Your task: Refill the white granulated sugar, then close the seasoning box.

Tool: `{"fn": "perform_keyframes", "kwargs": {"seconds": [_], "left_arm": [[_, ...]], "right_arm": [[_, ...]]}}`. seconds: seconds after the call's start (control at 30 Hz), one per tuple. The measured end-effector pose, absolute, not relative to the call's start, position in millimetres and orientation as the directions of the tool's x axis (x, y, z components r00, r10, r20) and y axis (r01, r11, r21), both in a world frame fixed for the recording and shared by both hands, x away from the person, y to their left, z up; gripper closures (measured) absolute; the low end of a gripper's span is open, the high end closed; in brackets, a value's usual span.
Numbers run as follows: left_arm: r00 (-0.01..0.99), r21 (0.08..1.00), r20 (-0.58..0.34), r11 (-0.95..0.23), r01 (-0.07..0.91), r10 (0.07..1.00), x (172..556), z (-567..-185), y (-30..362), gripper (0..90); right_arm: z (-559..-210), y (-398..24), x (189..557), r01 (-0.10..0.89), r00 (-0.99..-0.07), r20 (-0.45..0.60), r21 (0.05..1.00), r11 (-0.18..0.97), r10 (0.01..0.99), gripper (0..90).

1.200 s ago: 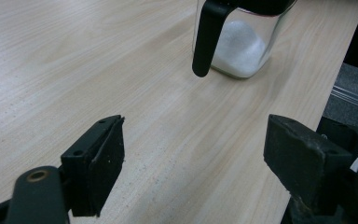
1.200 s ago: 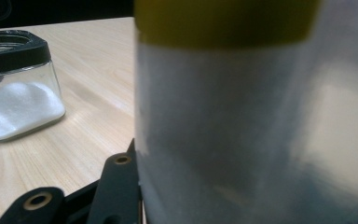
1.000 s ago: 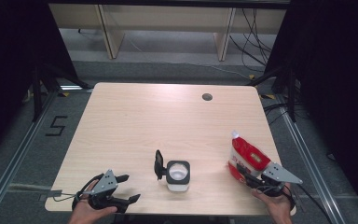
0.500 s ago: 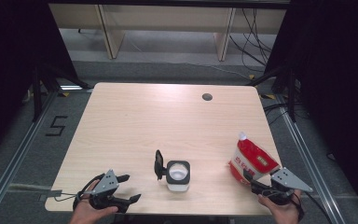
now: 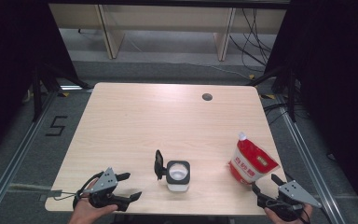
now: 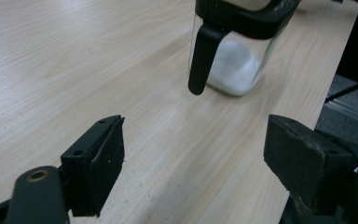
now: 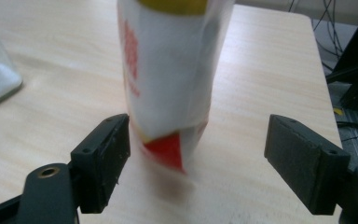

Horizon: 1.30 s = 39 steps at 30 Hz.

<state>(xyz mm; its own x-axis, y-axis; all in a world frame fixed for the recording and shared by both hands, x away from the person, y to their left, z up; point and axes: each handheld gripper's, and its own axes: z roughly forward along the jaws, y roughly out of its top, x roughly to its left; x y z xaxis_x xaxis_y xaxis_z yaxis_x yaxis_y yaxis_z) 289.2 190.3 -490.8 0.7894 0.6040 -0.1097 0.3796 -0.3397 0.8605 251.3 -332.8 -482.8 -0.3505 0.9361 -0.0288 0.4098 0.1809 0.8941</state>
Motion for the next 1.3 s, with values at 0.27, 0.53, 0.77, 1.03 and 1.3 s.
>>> {"fn": "perform_keyframes", "kwargs": {"seconds": [0.27,0.53,0.77,1.03,1.3], "left_arm": [[0.785,0.860,-0.117,-0.333,0.386,0.608,295,-477,185,20.0],[0.766,0.855,-0.107,-0.334,0.396,0.634,303,-467,180,20.2],[0.771,0.862,-0.076,-0.347,0.370,0.633,306,-457,176,21.1],[0.751,0.874,-0.047,-0.337,0.350,0.658,306,-446,177,46.2],[0.769,0.878,0.004,-0.371,0.303,0.639,307,-442,173,79.7]], "right_arm": [[-483,-324,239,0.451,-0.368,-0.066,0.860,0.240,0.928,21.5],[-484,-319,233,0.471,-0.373,-0.075,0.843,0.258,0.925,21.9],[-484,-316,234,0.463,-0.391,-0.091,0.841,0.281,0.916,22.2],[-484,-313,235,0.460,-0.408,-0.100,0.836,0.299,0.907,22.8],[-482,-316,234,0.448,-0.391,-0.111,0.845,0.294,0.914,24.3]]}}
